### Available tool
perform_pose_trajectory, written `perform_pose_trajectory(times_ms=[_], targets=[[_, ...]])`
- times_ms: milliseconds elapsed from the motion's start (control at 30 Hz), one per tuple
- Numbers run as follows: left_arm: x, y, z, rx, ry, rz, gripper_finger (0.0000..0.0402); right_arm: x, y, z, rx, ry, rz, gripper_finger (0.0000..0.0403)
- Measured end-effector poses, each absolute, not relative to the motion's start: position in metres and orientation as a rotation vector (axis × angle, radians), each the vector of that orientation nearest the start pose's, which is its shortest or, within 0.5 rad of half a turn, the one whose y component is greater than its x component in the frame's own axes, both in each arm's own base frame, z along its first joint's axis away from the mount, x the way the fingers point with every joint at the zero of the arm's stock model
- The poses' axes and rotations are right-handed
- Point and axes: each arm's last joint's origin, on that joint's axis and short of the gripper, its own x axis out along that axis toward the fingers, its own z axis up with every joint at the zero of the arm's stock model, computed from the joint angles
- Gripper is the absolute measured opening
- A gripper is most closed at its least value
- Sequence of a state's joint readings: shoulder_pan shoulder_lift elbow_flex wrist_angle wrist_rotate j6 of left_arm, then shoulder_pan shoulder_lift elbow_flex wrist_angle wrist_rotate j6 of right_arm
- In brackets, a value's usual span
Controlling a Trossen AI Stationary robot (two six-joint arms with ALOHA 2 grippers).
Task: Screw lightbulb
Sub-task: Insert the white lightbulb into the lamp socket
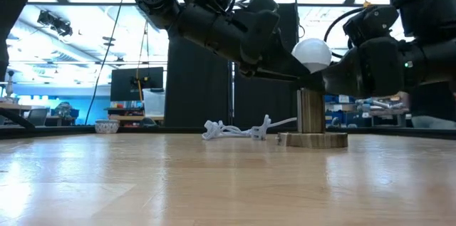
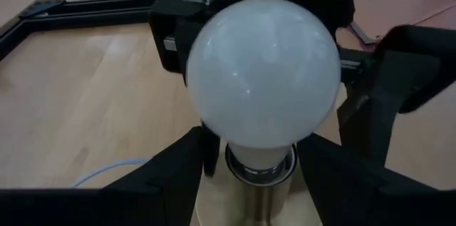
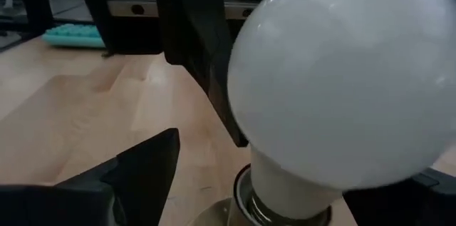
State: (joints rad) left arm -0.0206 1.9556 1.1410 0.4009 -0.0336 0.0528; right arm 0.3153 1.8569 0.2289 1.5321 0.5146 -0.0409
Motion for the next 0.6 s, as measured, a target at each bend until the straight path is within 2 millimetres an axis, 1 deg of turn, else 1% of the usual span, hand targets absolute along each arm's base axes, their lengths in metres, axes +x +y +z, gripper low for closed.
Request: perform_pose_trajectory(times_ms=[233,433,600], targets=[[0.419,-0.009,0.172,0.060,0.422,-0.013,0.0231,0.214,0.058,0.110,-0.044,0.080,-0.192,0.0350],[0.418,-0.011,0.171,0.055,0.429,-0.028,0.0231,0.213,0.056,0.112,-0.025,0.124,-0.216,0.0345],[0.419,-0.011,0.171,0.050,0.428,-0.024,0.0231,0.213,0.052,0.119,-0.030,0.129,-0.220,0.0329]])
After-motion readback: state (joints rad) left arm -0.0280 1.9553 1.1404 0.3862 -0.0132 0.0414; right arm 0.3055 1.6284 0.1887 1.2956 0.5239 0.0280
